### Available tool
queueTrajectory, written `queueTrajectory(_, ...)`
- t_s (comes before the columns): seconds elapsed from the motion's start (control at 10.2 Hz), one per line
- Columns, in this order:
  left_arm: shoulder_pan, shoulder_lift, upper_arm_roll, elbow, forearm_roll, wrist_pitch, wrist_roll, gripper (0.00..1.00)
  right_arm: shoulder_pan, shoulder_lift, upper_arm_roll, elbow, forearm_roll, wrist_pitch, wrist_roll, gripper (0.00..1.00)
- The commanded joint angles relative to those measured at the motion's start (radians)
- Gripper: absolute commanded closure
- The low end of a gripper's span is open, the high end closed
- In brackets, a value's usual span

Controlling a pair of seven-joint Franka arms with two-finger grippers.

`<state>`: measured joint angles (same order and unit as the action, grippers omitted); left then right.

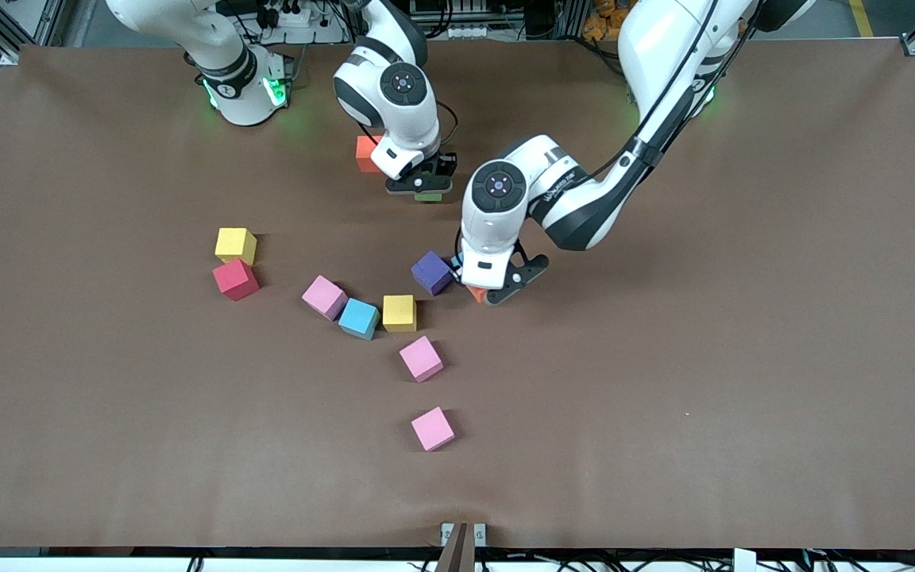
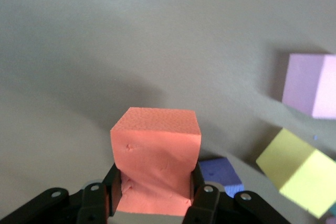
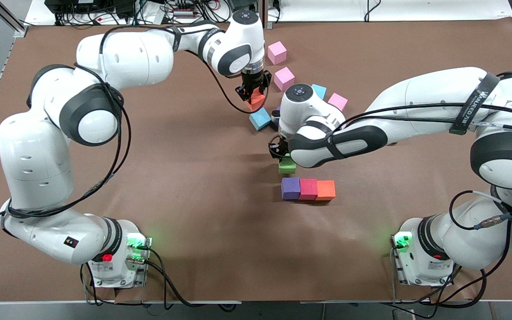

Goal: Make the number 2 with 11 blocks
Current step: 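Carry the green cube with the right gripper while the left gripper lifts orange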

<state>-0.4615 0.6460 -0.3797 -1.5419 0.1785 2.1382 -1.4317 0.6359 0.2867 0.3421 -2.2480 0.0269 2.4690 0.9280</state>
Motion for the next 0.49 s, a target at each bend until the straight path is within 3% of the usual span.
queueTrajectory(0.0, -0.022, -0.003, -0.001, 0.045, 0.015, -0.069, 0.072, 0.59, -0.001, -0.009, 0.009, -0.061, -0.022, 0.080, 0.026, 1.00)
queueTrajectory(0.39, -0.046, -0.002, -0.004, 0.045, 0.010, -0.077, 0.071, 0.59, 0.004, -0.006, 0.011, -0.070, -0.022, 0.084, 0.025, 1.00)
